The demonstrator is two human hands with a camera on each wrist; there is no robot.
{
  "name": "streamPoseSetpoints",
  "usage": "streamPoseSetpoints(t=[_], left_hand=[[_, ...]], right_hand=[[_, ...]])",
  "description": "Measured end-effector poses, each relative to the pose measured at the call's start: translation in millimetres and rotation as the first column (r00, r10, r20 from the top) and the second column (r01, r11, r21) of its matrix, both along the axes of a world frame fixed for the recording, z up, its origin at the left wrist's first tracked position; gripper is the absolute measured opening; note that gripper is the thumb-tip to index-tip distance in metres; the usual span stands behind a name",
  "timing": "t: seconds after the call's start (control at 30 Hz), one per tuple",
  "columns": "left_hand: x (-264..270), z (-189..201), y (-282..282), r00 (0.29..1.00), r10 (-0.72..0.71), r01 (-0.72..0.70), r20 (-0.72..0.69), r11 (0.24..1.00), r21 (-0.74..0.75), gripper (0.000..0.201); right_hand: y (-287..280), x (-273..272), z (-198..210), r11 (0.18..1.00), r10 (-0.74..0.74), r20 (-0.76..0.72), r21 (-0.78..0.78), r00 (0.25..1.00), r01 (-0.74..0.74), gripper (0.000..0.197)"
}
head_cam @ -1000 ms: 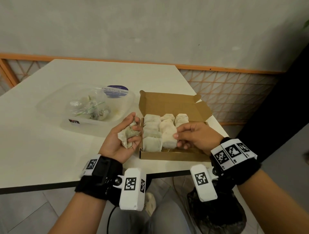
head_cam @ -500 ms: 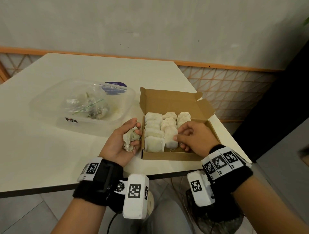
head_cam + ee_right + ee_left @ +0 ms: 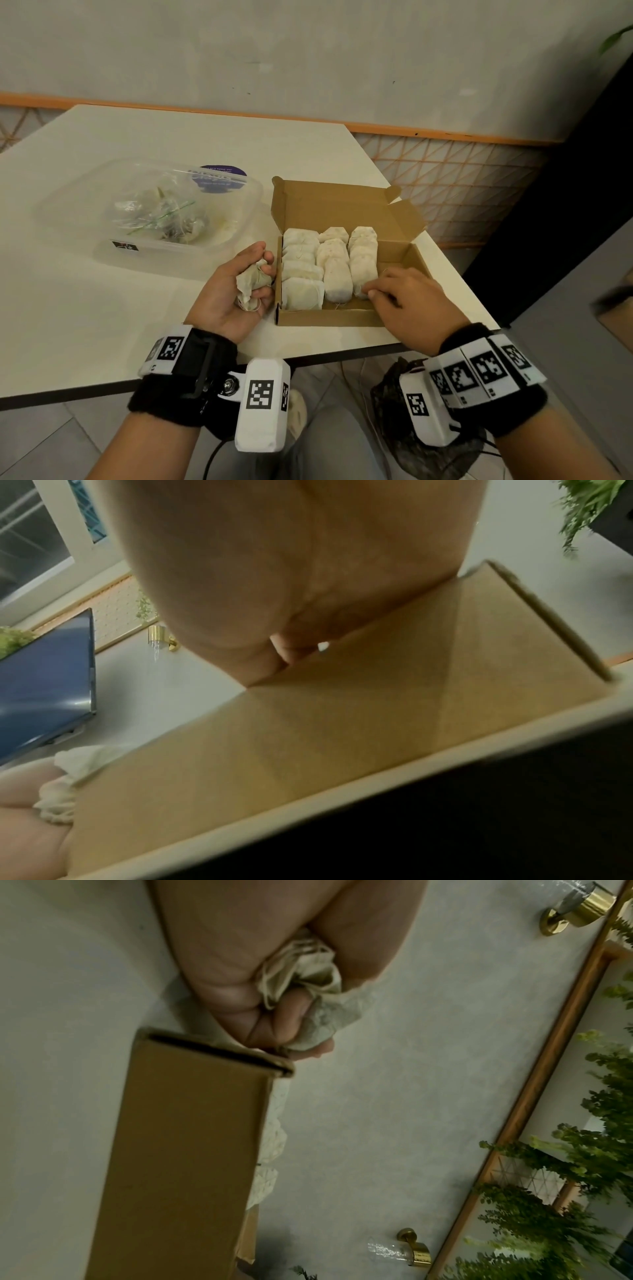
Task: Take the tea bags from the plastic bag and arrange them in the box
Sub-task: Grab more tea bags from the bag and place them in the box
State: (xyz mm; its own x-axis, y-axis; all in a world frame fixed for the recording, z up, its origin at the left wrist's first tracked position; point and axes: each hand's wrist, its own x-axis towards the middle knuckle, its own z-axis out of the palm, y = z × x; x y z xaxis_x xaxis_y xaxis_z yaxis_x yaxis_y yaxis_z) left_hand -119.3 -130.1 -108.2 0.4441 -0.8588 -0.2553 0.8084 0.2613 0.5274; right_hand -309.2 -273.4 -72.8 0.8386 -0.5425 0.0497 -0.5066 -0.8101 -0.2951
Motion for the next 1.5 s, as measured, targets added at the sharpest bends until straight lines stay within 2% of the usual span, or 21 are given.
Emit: streamPoseSetpoints(t=[0.1, 0.17, 0.23, 0.3, 0.37, 0.43, 0.53, 0.57, 0.63, 0.7, 0.73, 0.83, 0.87, 0.9, 1.0, 1.07, 1.13, 1.2, 1.27, 1.33, 1.5], left_hand=[[-2, 3, 2, 1.0, 0.005, -0.004, -0.017, 1.0, 0.009, 0.01], [-4, 6, 2, 0.998, 0.03, -0.03, -0.053, 1.0, 0.003, 0.008], [-5, 8, 4, 0.992, 0.072, -0.074, -0.099, 0.997, -0.017, 0.007], [-6, 11, 4, 0.984, 0.104, -0.111, -0.146, 0.993, -0.034, 0.013], [-7, 14, 4, 0.979, 0.121, -0.131, -0.162, 0.99, -0.05, 0.017], [-9, 16, 4, 0.986, 0.138, -0.143, -0.089, 0.989, -0.046, 0.018], [-12, 16, 4, 0.983, 0.174, -0.17, 0.054, 0.983, -0.075, 0.025], [-14, 17, 4, 0.98, 0.182, -0.174, 0.077, 0.979, -0.105, 0.028], [-15, 19, 3, 0.972, 0.208, -0.191, 0.112, 0.971, -0.143, 0.031], [-15, 20, 4, 0.966, 0.218, -0.192, 0.141, 0.966, -0.173, 0.028], [-15, 20, 4, 0.965, 0.207, -0.178, 0.159, 0.967, -0.179, 0.027], [-15, 18, 3, 0.956, 0.178, -0.144, 0.235, 0.977, -0.155, 0.029], [-14, 17, 3, 0.947, 0.173, -0.139, 0.271, 0.981, -0.139, 0.03], [-14, 16, 3, 0.94, 0.161, -0.125, 0.301, 0.983, -0.134, 0.03], [-13, 14, 4, 0.925, 0.13, -0.085, 0.357, 0.987, -0.138, 0.022], [-13, 12, 4, 0.923, 0.117, -0.09, 0.366, 0.992, -0.089, 0.02], [-12, 11, 5, 0.926, 0.127, -0.124, 0.355, 0.992, -0.033, 0.018], [-10, 11, 7, 0.927, 0.157, -0.168, 0.341, 0.986, 0.004, 0.013], [-10, 12, 7, 0.918, 0.163, -0.185, 0.362, 0.982, 0.028, 0.01], [-12, 13, 7, 0.909, 0.146, -0.18, 0.391, 0.982, 0.052, 0.009], [-12, 13, 6, 0.924, 0.154, -0.192, 0.349, 0.979, 0.075, 0.008]], right_hand=[[1, 2, -6, 1.0, -0.018, 0.05, -0.003, 0.999, 0.018, 0.028], [6, 3, -5, 1.0, -0.028, 0.191, 0.006, 0.981, 0.027, 0.024], [18, 8, 3, 0.998, -0.031, 0.373, 0.059, 0.928, 0.01, 0.017], [36, 19, 14, 0.987, -0.009, 0.454, 0.148, 0.891, -0.066, 0.014], [53, 34, 23, 0.956, 0.03, 0.473, 0.245, 0.88, -0.164, 0.019], [68, 51, 28, 0.928, 0.075, 0.46, 0.294, 0.885, -0.231, 0.03], [83, 77, 26, 0.93, 0.119, 0.426, 0.269, 0.897, -0.251, 0.043], [84, 83, 24, 0.935, 0.106, 0.429, 0.265, 0.897, -0.237, 0.04], [79, 92, 22, 0.927, 0.043, 0.467, 0.31, 0.883, -0.209, 0.023], [69, 94, 23, 0.862, -0.057, 0.494, 0.463, 0.868, -0.207, 0.007], [63, 93, 26, 0.798, -0.121, 0.499, 0.563, 0.858, -0.215, 0.006], [50, 91, 34, 0.532, -0.313, 0.474, 0.805, 0.823, -0.261, 0.014], [46, 91, 37, 0.502, -0.334, 0.465, 0.824, 0.82, -0.263, 0.013], [42, 92, 39, 0.513, -0.321, 0.457, 0.82, 0.829, -0.254, 0.012], [33, 94, 45, 0.626, -0.166, 0.383, 0.753, 0.909, -0.203, 0.01], [29, 96, 50, 0.665, -0.113, 0.321, 0.728, 0.94, -0.169, 0.009], [25, 96, 57, 0.685, -0.126, 0.311, 0.714, 0.942, -0.144, 0.01], [22, 96, 61, 0.742, -0.091, 0.314, 0.654, 0.945, -0.146, 0.008], [22, 94, 65, 0.799, 0.028, 0.287, 0.569, 0.958, -0.194, 0.005], [23, 95, 66, 0.825, 0.131, 0.252, 0.508, 0.959, -0.246, 0.016], [7, 95, 74, 0.909, 0.08, 0.248, 0.38, 0.965, -0.173, 0.014]])
